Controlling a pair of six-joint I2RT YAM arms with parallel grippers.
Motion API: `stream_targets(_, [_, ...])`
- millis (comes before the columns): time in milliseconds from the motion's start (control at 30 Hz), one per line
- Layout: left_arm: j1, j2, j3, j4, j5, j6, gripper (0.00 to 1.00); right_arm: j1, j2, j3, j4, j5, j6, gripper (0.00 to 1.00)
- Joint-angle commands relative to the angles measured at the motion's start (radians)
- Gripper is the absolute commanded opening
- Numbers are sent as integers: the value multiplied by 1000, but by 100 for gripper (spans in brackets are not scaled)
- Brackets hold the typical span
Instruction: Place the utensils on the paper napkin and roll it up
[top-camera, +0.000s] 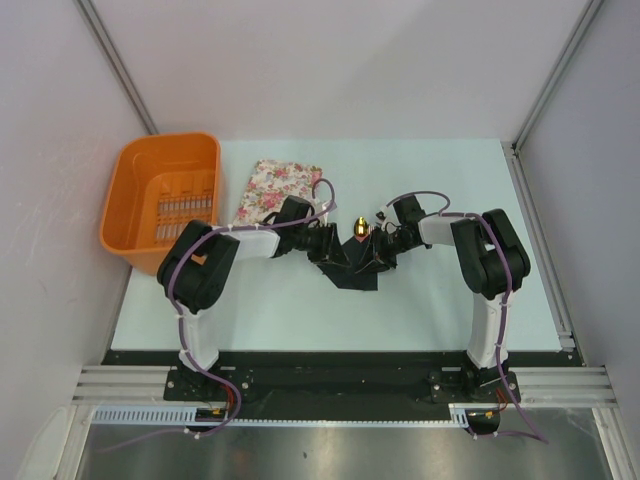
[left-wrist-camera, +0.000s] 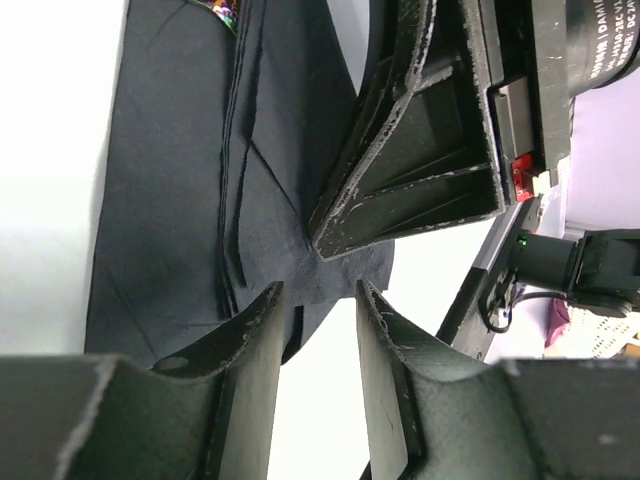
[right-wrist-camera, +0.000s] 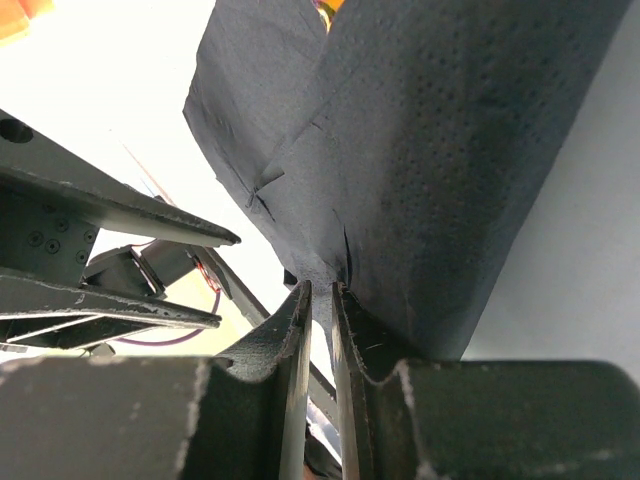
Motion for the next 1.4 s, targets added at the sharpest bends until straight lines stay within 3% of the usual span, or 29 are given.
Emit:
stream_targets(0, [-2, -60, -14, 42, 12, -13, 39, 6, 1, 13, 4, 4, 7, 18])
stream_targets(133, [0, -91, -41, 89, 12, -33, 40, 6, 1, 13, 6, 5, 9, 18])
stream_targets(533, [-5, -20, -1, -9, -28, 13, 40, 6, 7, 18, 1, 0, 7, 18])
stream_targets(1367, [-11, 64, 44, -9, -37, -22, 39, 6, 7, 5, 1, -7, 6, 18])
